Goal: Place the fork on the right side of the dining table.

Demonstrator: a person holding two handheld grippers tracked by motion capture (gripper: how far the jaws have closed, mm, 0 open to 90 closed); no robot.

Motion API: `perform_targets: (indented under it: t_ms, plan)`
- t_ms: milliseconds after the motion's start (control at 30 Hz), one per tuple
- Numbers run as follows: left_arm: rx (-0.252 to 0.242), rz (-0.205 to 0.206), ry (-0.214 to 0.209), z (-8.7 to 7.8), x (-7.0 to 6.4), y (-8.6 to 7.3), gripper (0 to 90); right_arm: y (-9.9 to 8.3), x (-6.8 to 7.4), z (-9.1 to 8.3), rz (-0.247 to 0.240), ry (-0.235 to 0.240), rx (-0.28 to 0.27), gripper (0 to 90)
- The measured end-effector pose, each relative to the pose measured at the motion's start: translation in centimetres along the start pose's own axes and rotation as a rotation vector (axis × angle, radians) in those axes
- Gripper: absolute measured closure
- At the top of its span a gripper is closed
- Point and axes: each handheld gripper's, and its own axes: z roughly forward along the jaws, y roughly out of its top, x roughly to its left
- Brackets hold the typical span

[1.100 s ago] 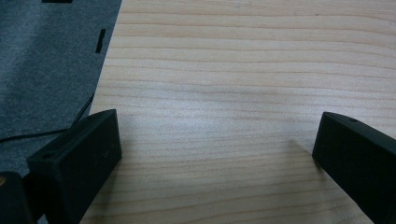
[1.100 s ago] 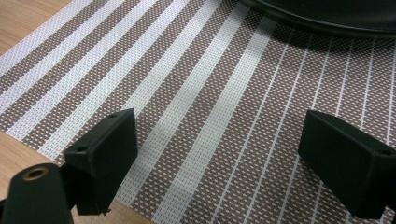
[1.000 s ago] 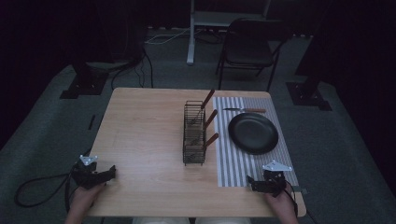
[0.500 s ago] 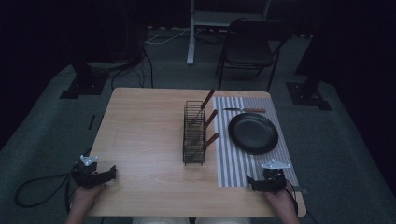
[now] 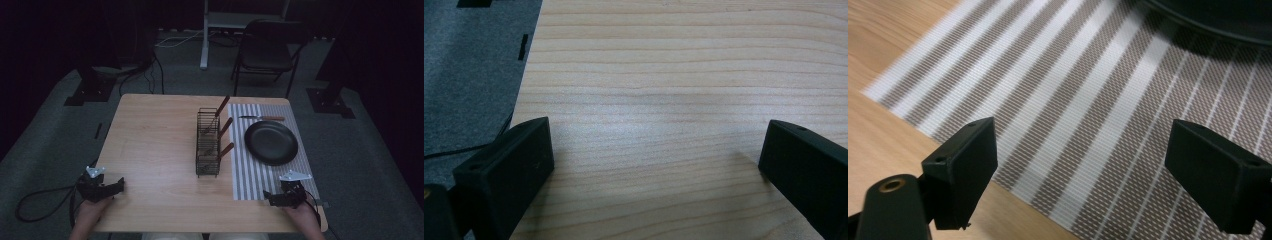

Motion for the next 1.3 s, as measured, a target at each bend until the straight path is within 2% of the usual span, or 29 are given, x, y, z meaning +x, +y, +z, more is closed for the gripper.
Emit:
perform_targets:
  t_ms: [367,533,900,1300]
  plan:
    - [-0.002,-0.001,0.000,0.0,0.0,0.0,1.6,2.1,0.0,-0.7,-0.016,0.045,-0.046,13.7]
    - [-0.002,-0.001,0.000,0.0,0.0,0.0,1.5,3.6,0.1,-0.7,-0.018,0.069,-0.072,13.7]
    - [-0.002,-0.001,0.000,0.0,0.0,0.0,1.6,6.0,0.0,-0.4,-0.034,0.102,-0.087,13.7]
    - [-0.002,-0.001,0.000,0.0,0.0,0.0,1.6,9.0,-0.4,-0.6,-0.044,0.097,-0.118,13.7]
